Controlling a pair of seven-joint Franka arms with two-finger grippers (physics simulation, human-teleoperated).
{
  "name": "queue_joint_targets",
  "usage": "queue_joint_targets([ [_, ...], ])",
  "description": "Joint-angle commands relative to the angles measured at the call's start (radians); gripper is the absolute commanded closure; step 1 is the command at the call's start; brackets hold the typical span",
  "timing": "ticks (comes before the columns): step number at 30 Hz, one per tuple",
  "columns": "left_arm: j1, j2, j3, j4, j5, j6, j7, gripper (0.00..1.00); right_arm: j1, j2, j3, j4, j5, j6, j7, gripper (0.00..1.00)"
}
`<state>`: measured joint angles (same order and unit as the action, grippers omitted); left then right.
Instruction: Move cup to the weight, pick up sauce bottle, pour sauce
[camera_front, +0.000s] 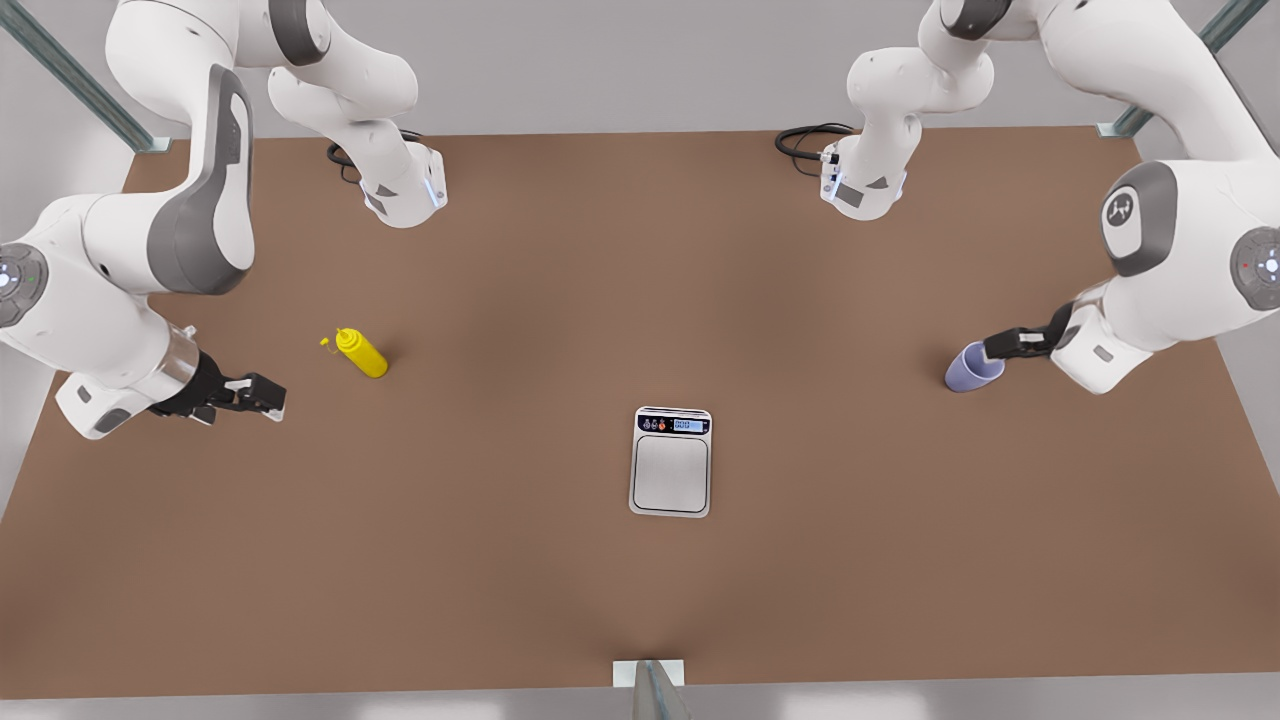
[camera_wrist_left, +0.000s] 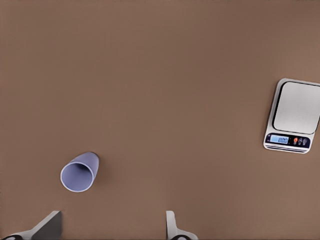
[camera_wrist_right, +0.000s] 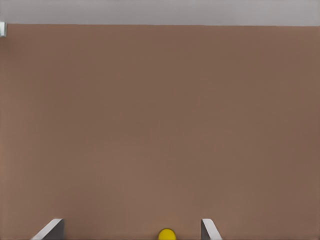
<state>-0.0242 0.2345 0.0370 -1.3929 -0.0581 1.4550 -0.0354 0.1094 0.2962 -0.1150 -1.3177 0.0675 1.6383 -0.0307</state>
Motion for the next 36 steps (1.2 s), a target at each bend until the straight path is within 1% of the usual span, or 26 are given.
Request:
queue_joint_targets([
  [1, 0.000, 0.000, 0.000, 0.000, 0.060, 0.001, 0.000, 0.00, 0.000, 0.000, 0.000, 0.000, 0.000, 0.000, 0.000, 0.00],
  [3, 0.001, 0.003, -0.002, 0.000, 0.046, 0.007, -0.004, 0.00, -0.013, 0.024, 0.002, -0.008, 0.012, -0.003, -0.026, 0.00],
  [6, 0.001, 0.019, -0.003, 0.000, 0.040, 0.007, 0.009, 0.00, -0.080, 0.001, -0.002, -0.097, 0.028, 0.014, -0.513, 0.00],
  [7, 0.001, 0.020, -0.003, 0.000, 0.041, 0.007, 0.009, 0.00, -0.114, 0.000, 0.000, -0.124, 0.057, 0.017, -0.634, 0.00],
  [9, 0.001, 0.029, 0.001, -0.006, 0.041, 0.014, 0.009, 0.00, -0.241, -0.006, -0.003, -0.214, 0.191, 0.017, -0.953, 0.00],
  [11, 0.003, 0.048, 0.012, -0.017, 0.043, 0.015, 0.009, 0.00, -0.385, -0.026, -0.003, -0.370, 0.331, 0.012, -1.360, 0.00],
  [13, 0.004, 0.052, 0.014, -0.052, 0.047, 0.022, 0.009, 0.00, -0.473, -0.005, -0.005, -0.489, 0.440, 0.008, -1.610, 0.00],
  [15, 0.004, 0.055, 0.032, -0.077, 0.046, 0.027, 0.009, 0.00, -0.524, -0.003, -0.003, -0.638, 0.506, 0.002, -1.857, 0.00],
  [16, 0.004, 0.059, 0.037, -0.121, 0.046, 0.044, 0.034, 0.00, -0.547, -0.006, -0.003, -0.692, 0.525, -0.006, -1.920, 0.00],
  [17, 0.004, 0.051, 0.044, -0.185, 0.043, 0.108, 0.040, 0.00, -0.570, -0.005, -0.005, -0.747, 0.548, -0.020, -1.959, 0.00],
  [19, 0.004, 0.029, 0.060, -0.259, 0.043, 0.157, 0.060, 0.00, -0.596, -0.009, -0.005, -0.822, 0.597, -0.003, -1.991, 0.00],
  [21, 0.003, 0.046, 0.073, -0.275, 0.043, 0.162, 0.104, 0.00, -0.636, 0.012, -0.005, -0.867, 0.641, 0.034, -2.103, 0.00],
  [22, 0.003, 0.049, 0.075, -0.285, 0.046, 0.185, 0.104, 0.00, -0.636, 0.024, -0.006, -0.874, 0.641, 0.035, -2.151, 0.00],
  [24, 0.003, -0.067, 0.086, -0.475, 0.049, 0.356, 0.106, 0.00, -0.637, 0.035, -0.008, -0.876, 0.640, 0.032, -2.302, 0.00],
  [25, 0.003, -0.093, 0.086, -0.495, 0.049, 0.360, 0.106, 0.00, -0.636, 0.044, -0.008, -0.882, 0.640, 0.032, -2.357, 0.00],
  [27, 0.003, -0.155, 0.103, -0.518, 0.049, 0.303, 0.173, 0.01, -0.634, 0.081, -0.008, -0.879, 0.638, 0.034, -2.427, 0.00],
  [28, 0.003, -0.182, 0.115, -0.564, 0.050, 0.334, 0.175, 0.06, -0.636, 0.103, -0.006, -0.879, 0.641, 0.032, -2.427, 0.00],
  [30, 0.003, -0.205, 0.142, -0.664, 0.057, 0.435, 0.195, 0.05, -0.629, 0.150, -0.006, -0.876, 0.667, 0.035, -2.428, 0.00],
  [31, 0.003, -0.195, 0.150, -0.675, 0.057, 0.458, 0.201, 0.05, -0.622, 0.167, -0.006, -0.877, 0.678, 0.037, -2.428, 0.00],
  [32, 0.003, -0.205, 0.150, -0.719, 0.057, 0.513, 0.201, 0.05, -0.616, 0.172, -0.005, -0.876, 0.684, 0.046, -2.427, 0.00],
  [33, 0.000, -0.184, 0.149, -0.726, 0.057, 0.542, 0.195, 0.05, -0.613, 0.178, -0.003, -0.876, 0.684, 0.060, -2.427, 0.00],
  [35, 0.000, -0.195, 0.150, -0.802, 0.057, 0.630, 0.196, 0.05, -0.600, 0.179, -0.002, -0.876, 0.683, 0.061, -2.428, 0.00],
  [36, 0.000, -0.193, 0.152, -0.813, 0.057, 0.637, 0.198, 0.05, -0.599, 0.179, -0.002, -0.871, 0.684, 0.061, -2.428, 0.00],
])
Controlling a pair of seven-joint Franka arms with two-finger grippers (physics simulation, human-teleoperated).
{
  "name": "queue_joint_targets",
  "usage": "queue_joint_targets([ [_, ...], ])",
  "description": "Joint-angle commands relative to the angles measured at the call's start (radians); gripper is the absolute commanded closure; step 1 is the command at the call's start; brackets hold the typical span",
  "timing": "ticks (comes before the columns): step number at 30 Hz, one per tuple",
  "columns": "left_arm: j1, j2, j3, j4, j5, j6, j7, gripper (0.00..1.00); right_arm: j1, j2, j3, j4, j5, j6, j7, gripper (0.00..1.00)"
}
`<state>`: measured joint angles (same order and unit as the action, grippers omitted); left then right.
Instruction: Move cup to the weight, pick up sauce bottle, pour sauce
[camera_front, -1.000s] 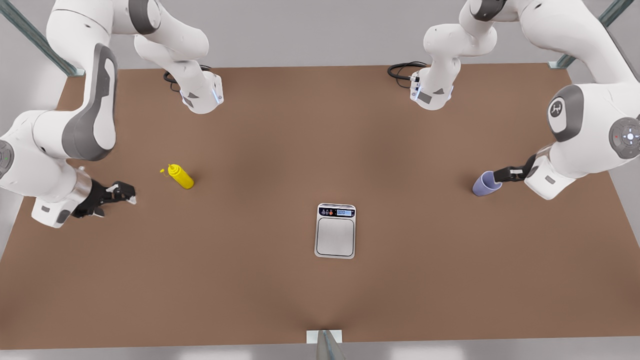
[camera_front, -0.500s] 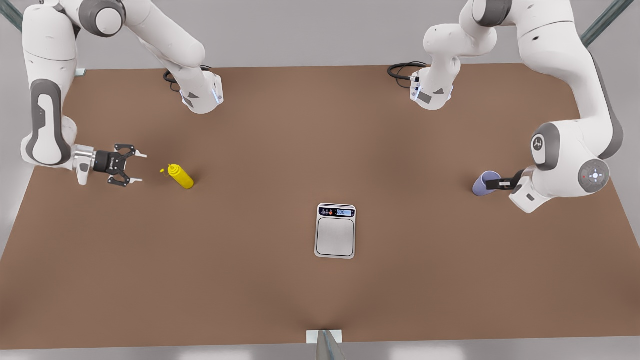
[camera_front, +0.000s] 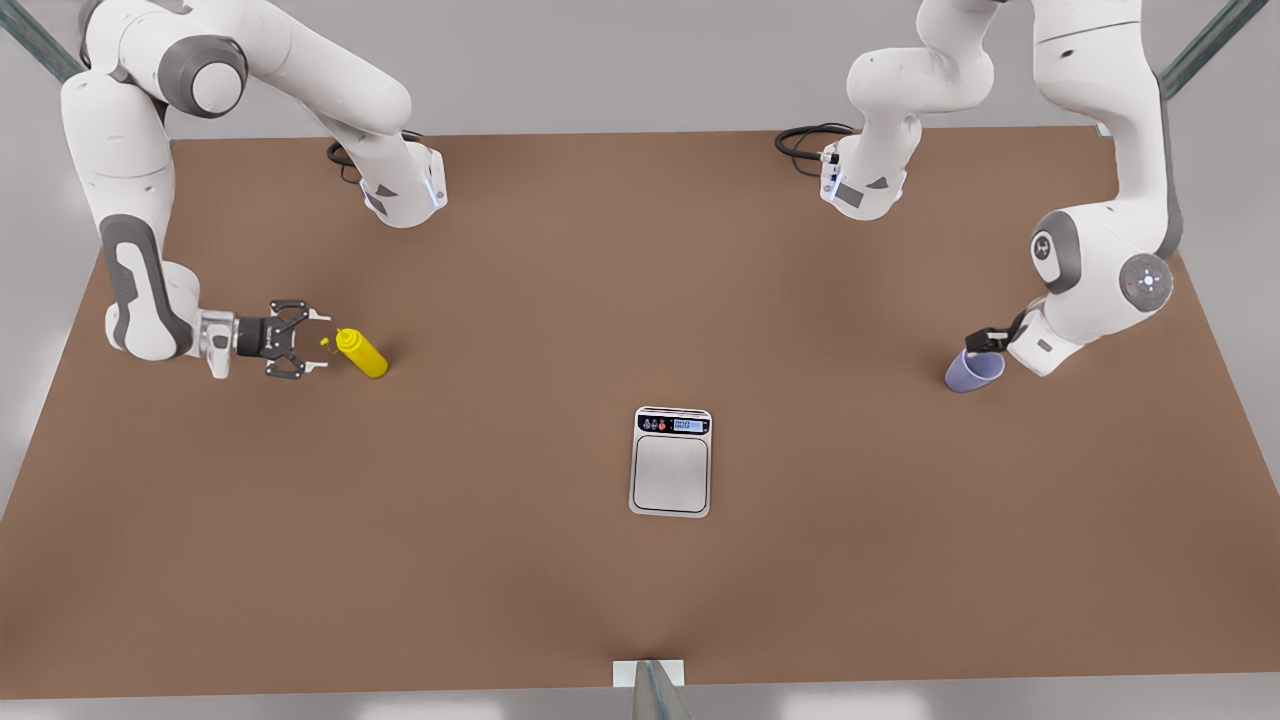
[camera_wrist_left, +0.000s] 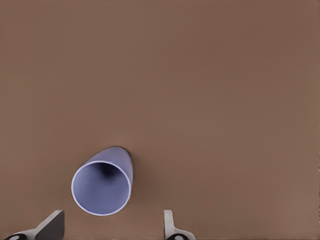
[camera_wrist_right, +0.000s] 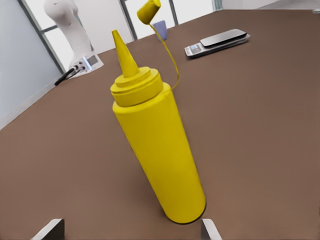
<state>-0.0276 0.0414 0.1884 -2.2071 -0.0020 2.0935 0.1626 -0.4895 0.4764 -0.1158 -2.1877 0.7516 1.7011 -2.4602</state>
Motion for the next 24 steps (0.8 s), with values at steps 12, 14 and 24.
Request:
queue_joint_targets([
  [12, 0.008, 0.140, 0.149, 0.126, 0.057, 0.020, -0.083, 0.00, 0.071, 0.056, 0.011, 0.005, 0.100, -0.001, -0.105, 0.00],
  [14, 0.008, 0.132, 0.167, 0.093, 0.059, 0.025, -0.009, 0.00, 0.077, 0.057, 0.011, 0.005, 0.106, -0.001, -0.105, 0.00],
  [24, 0.006, 0.153, 0.161, -0.008, 0.059, 0.152, 0.143, 0.00, 0.114, 0.077, 0.045, 0.011, 0.130, 0.025, -0.102, 0.00],
])
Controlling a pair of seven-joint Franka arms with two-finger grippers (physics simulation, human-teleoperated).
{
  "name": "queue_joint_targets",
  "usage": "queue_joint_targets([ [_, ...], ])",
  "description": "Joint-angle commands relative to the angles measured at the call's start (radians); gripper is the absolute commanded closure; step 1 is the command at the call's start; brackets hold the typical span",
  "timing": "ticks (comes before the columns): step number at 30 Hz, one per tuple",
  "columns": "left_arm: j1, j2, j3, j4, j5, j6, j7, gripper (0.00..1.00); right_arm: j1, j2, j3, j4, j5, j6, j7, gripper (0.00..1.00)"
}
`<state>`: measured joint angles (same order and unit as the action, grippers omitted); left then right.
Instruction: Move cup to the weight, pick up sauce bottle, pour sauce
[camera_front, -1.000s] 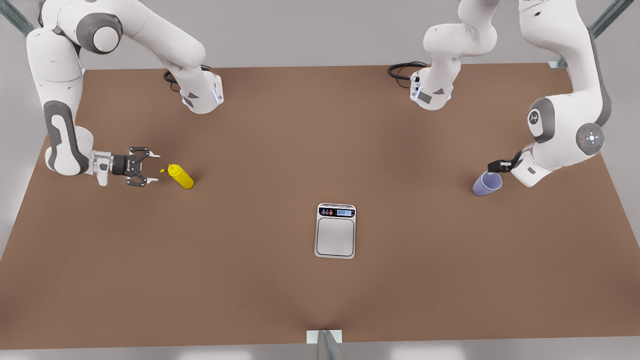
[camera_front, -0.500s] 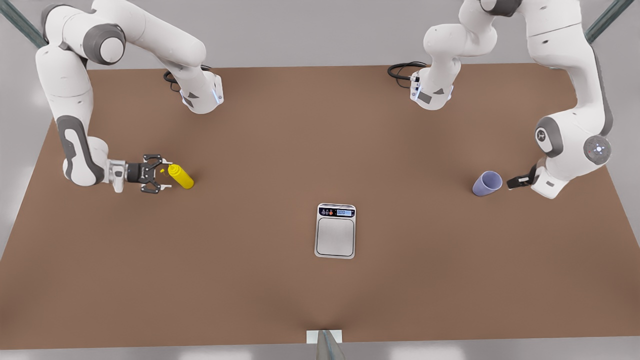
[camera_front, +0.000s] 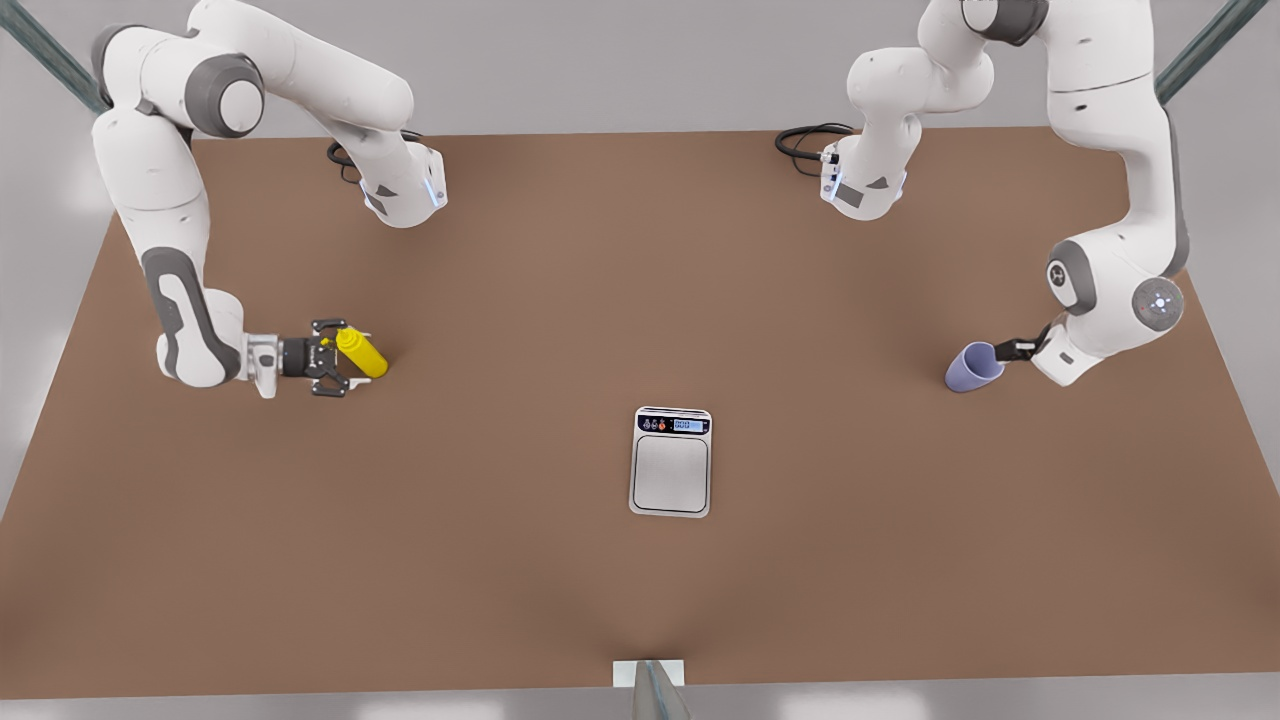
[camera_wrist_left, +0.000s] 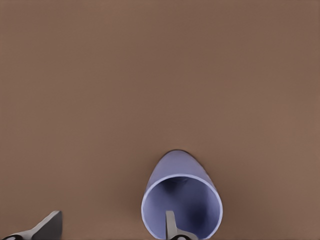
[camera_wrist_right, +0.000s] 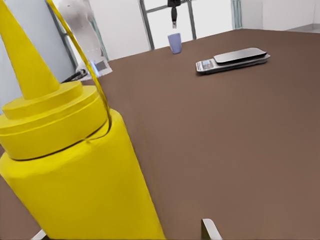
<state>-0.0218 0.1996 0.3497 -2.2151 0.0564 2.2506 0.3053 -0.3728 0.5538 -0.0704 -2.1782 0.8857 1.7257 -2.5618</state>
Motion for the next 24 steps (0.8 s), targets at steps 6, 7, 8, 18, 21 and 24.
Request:
queue_joint_targets([
  [6, -0.003, 0.026, -0.008, 0.000, -0.007, 0.009, 0.000, 0.00, 0.012, 0.002, 0.001, 0.003, 0.010, 0.000, 0.002, 0.00],
  [7, -0.012, 0.034, -0.011, -0.003, -0.007, 0.007, 0.000, 0.00, 0.012, 0.002, 0.001, 0.008, 0.010, 0.000, 0.000, 0.00],
  [8, -0.012, 0.038, -0.011, -0.012, -0.007, 0.014, 0.000, 0.00, 0.012, 0.003, 0.001, 0.008, 0.010, 0.000, 0.002, 0.00],
  [18, -0.015, 0.073, -0.011, -0.029, -0.007, 0.076, -0.002, 0.39, 0.014, 0.009, 0.001, 0.017, 0.010, 0.000, 0.005, 0.00],
  [21, -0.015, 0.084, -0.011, -0.028, -0.009, 0.072, -0.002, 0.49, 0.014, 0.009, 0.006, 0.015, 0.010, 0.000, 0.006, 0.00],
  [24, -0.015, 0.086, -0.012, -0.028, -0.023, 0.073, -0.003, 0.52, 0.015, 0.011, 0.007, 0.017, 0.010, 0.000, 0.011, 0.12],
])
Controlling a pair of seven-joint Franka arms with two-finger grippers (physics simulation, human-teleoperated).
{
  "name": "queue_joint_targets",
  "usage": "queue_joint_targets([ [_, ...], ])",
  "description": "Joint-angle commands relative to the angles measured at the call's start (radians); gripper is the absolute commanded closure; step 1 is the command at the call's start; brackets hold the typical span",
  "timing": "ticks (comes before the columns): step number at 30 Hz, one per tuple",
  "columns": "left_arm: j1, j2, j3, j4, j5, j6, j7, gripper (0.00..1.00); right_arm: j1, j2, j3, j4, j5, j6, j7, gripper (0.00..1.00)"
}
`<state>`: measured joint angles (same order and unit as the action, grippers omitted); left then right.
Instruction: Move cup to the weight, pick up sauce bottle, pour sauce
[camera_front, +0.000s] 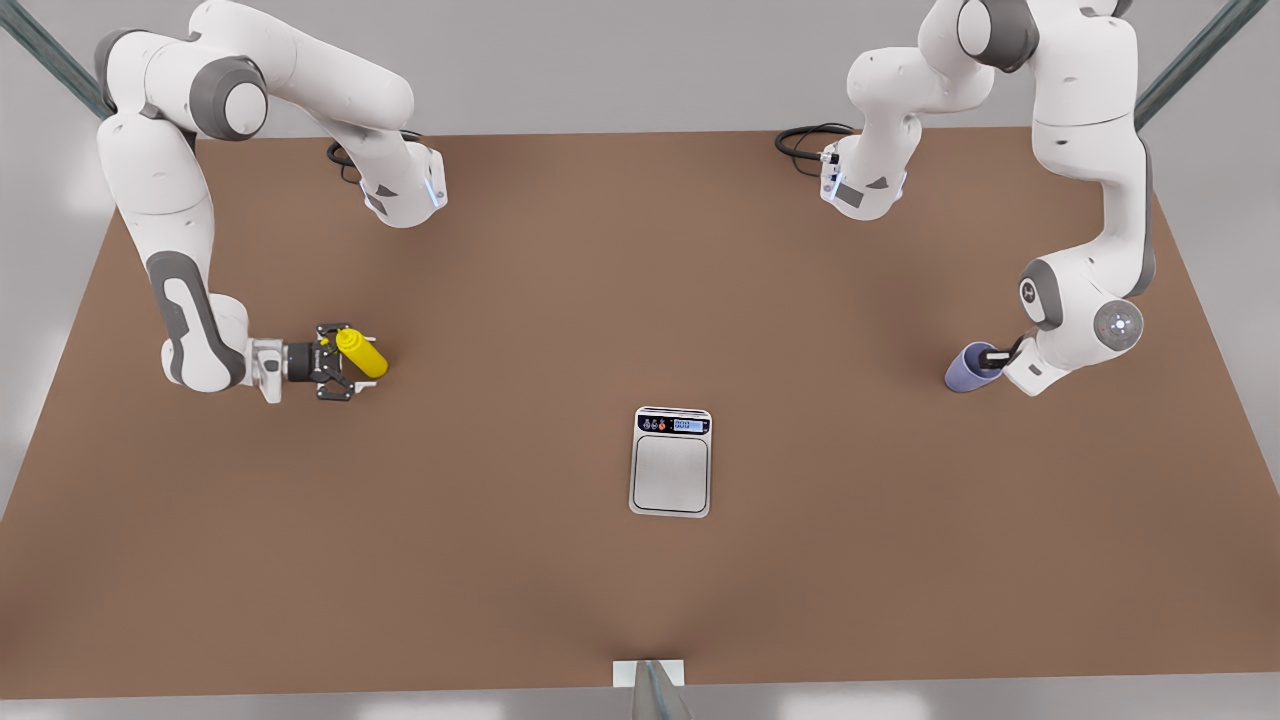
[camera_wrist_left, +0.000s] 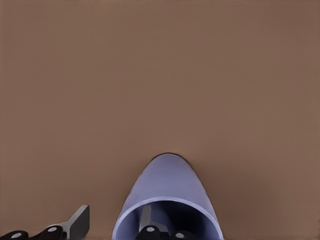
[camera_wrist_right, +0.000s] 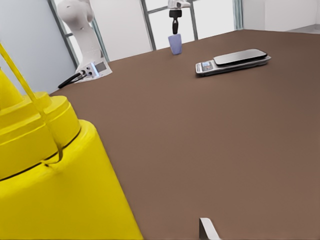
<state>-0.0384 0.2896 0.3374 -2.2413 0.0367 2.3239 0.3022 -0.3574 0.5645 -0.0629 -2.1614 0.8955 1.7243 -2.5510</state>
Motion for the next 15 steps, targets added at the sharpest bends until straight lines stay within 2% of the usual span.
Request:
queue_joint_targets([
  [1, -0.001, 0.000, 0.000, 0.000, -0.034, 0.000, 0.000, 0.56, 0.000, 0.000, 0.000, 0.000, -0.001, 0.000, 0.000, 0.14],
  [3, -0.005, 0.008, 0.000, 0.008, -0.041, 0.002, 0.000, 0.60, 0.000, 0.000, 0.000, 0.000, -0.001, 0.000, 0.000, 0.14],
  [4, -0.006, 0.010, 0.000, 0.008, -0.060, 0.003, 0.000, 0.63, 0.000, 0.000, 0.002, 0.000, -0.001, 0.000, 0.000, 0.18],
  [5, -0.006, 0.010, 0.000, 0.009, -0.064, 0.002, -0.002, 0.70, 0.012, 0.000, 0.000, 0.000, 0.000, 0.000, 0.000, 0.28],
  [6, -0.006, 0.011, 0.000, 0.016, -0.067, -0.005, -0.009, 0.79, 0.014, 0.000, 0.000, 0.000, 0.000, 0.000, 0.000, 0.32],
  [15, -0.029, 0.022, 0.002, 0.017, -0.067, 0.000, -0.011, 0.79, 0.014, 0.002, 0.000, -0.002, 0.005, 0.000, 0.002, 0.37],
])
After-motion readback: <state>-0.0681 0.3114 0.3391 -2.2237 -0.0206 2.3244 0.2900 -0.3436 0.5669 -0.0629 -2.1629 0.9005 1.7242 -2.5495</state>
